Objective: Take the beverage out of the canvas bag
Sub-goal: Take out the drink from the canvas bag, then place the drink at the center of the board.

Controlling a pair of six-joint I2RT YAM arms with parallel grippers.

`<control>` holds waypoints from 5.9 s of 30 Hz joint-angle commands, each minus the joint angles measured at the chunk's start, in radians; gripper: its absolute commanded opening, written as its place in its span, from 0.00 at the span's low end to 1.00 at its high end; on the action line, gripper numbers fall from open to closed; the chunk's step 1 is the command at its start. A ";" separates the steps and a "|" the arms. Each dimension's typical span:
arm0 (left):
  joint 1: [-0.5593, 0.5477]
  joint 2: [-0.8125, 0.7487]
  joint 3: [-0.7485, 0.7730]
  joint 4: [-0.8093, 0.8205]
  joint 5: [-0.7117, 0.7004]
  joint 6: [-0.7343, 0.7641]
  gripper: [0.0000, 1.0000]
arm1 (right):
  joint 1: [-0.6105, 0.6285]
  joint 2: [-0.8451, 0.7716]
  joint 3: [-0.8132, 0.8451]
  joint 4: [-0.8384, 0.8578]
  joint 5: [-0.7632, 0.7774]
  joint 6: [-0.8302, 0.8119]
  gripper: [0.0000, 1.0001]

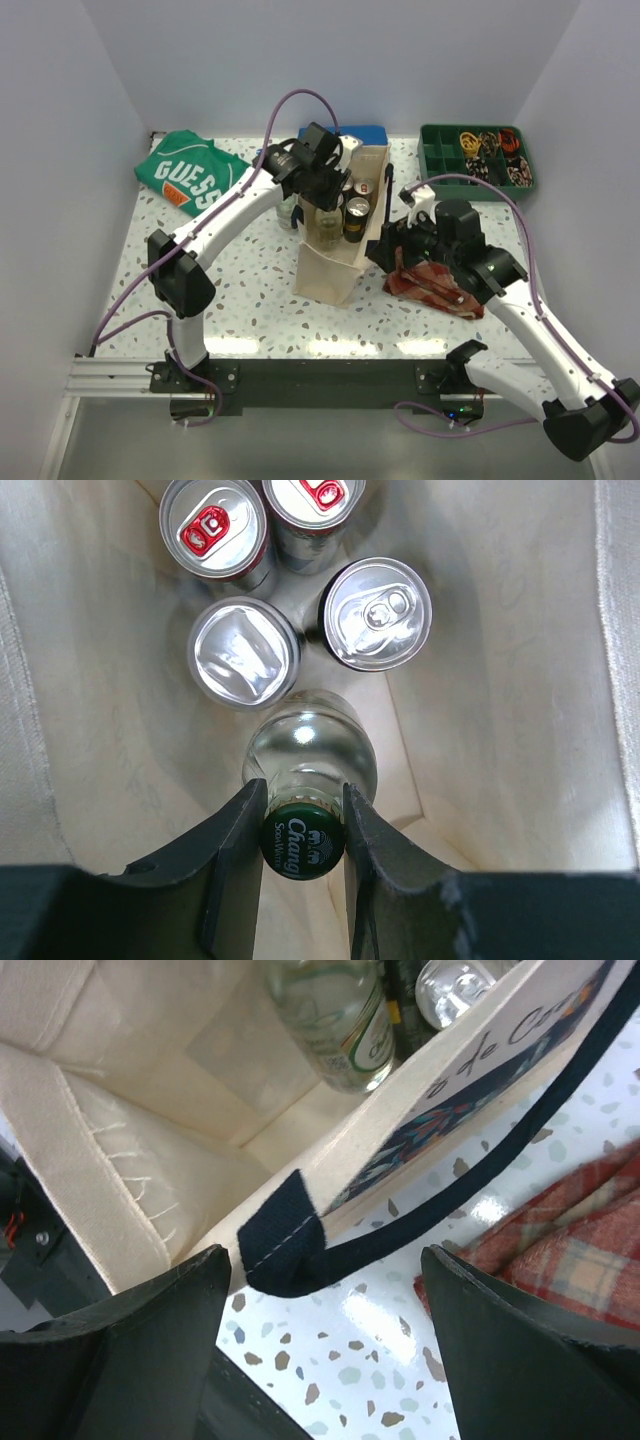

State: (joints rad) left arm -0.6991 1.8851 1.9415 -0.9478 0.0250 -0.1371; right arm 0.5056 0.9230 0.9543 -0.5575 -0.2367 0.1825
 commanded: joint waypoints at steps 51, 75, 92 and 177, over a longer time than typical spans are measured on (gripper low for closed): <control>-0.019 -0.104 0.096 0.107 0.079 0.024 0.00 | -0.013 0.316 0.327 -0.005 0.428 0.195 0.00; -0.020 -0.095 0.206 0.069 0.073 0.033 0.00 | -0.050 0.309 0.396 -0.082 0.349 0.094 0.52; -0.020 -0.170 0.303 0.047 0.007 0.033 0.00 | -0.050 0.079 0.239 -0.001 0.418 0.158 0.63; 0.250 -0.457 -0.681 0.825 -0.418 -0.104 0.00 | -0.050 -0.047 0.095 0.019 0.594 0.164 0.98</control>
State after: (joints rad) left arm -0.4599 1.4433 1.2373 -0.3542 -0.3710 -0.2264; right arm 0.4568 0.8814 1.0546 -0.5682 0.3275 0.3614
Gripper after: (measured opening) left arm 0.368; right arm 0.983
